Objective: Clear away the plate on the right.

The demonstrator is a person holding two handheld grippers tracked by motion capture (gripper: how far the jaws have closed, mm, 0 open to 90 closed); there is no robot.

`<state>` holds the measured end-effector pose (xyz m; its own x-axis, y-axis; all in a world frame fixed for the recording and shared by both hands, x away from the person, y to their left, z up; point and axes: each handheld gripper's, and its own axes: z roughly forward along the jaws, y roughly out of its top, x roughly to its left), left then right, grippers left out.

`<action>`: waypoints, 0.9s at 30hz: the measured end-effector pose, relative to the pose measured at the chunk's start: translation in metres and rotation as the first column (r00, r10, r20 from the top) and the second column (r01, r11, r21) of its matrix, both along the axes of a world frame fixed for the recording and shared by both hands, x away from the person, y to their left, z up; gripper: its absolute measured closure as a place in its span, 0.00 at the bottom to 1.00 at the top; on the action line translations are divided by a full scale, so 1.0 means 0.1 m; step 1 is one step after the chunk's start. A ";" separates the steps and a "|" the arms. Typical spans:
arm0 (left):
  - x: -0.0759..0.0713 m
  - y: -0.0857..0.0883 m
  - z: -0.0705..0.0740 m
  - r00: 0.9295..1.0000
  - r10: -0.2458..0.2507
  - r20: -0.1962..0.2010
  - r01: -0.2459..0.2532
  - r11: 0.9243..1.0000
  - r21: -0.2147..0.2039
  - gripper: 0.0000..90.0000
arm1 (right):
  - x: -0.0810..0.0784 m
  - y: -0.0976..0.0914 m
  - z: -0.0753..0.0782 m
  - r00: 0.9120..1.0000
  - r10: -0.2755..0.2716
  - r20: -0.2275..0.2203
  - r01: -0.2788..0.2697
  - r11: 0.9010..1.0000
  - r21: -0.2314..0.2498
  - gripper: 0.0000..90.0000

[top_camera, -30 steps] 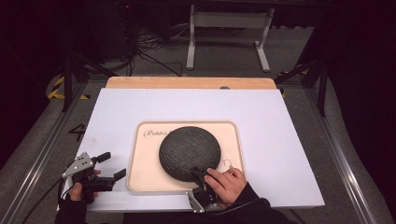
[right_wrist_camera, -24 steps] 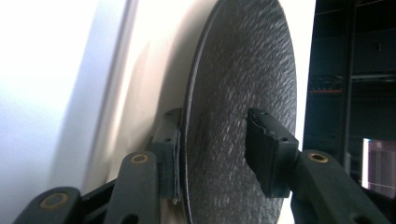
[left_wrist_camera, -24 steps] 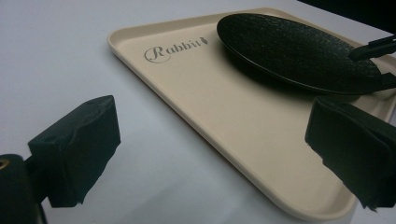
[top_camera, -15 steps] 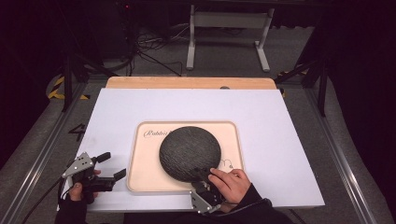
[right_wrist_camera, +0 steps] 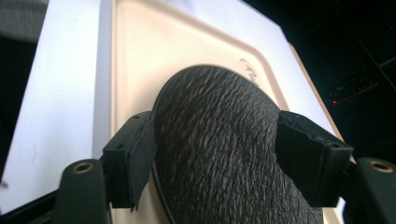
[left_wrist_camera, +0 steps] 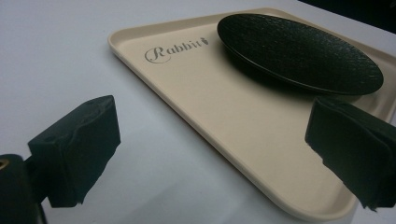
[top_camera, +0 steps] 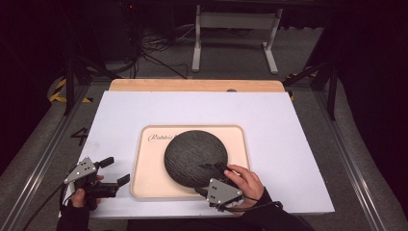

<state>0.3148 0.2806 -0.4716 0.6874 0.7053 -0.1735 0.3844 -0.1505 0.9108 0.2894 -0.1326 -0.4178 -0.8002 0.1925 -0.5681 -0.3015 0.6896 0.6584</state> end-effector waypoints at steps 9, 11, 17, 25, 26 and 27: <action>0.00 0.00 0.00 1.000 -0.001 0.000 0.001 1.000 0.000 0.04 | 0.18 -0.28 0.11 0.986 -0.069 -0.151 0.104 0.964 0.244 0.21; 0.00 0.00 0.00 1.000 -0.003 -0.001 0.003 1.000 0.002 0.04 | 0.21 -0.36 0.12 0.980 -0.078 -0.181 0.127 0.951 0.281 0.19; 0.00 0.00 0.00 1.000 -0.001 0.000 0.001 1.000 0.000 0.04 | 0.28 -0.57 0.18 0.959 -0.065 -0.274 0.181 0.888 0.423 0.11; 0.00 0.00 0.00 1.000 -0.001 0.000 0.001 1.000 -0.001 0.04 | 0.32 -0.78 0.20 0.954 -0.088 -0.286 0.215 0.867 0.450 0.06; 0.00 0.00 0.00 1.000 -0.001 0.001 0.001 1.000 -0.001 0.04 | 0.32 -0.81 0.21 0.954 -0.091 -0.285 0.217 0.865 0.452 0.06; 0.00 0.00 0.00 1.000 -0.001 0.000 0.001 1.000 -0.001 0.04 | 0.33 -0.85 0.21 0.954 -0.095 -0.285 0.222 0.862 0.456 0.06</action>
<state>0.3148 0.2807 -0.4716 0.6879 0.7048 -0.1736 0.3839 -0.1503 0.9111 0.3221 -0.2174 -0.3965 -0.8353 0.5251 -0.1629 -0.0011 0.2946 0.9556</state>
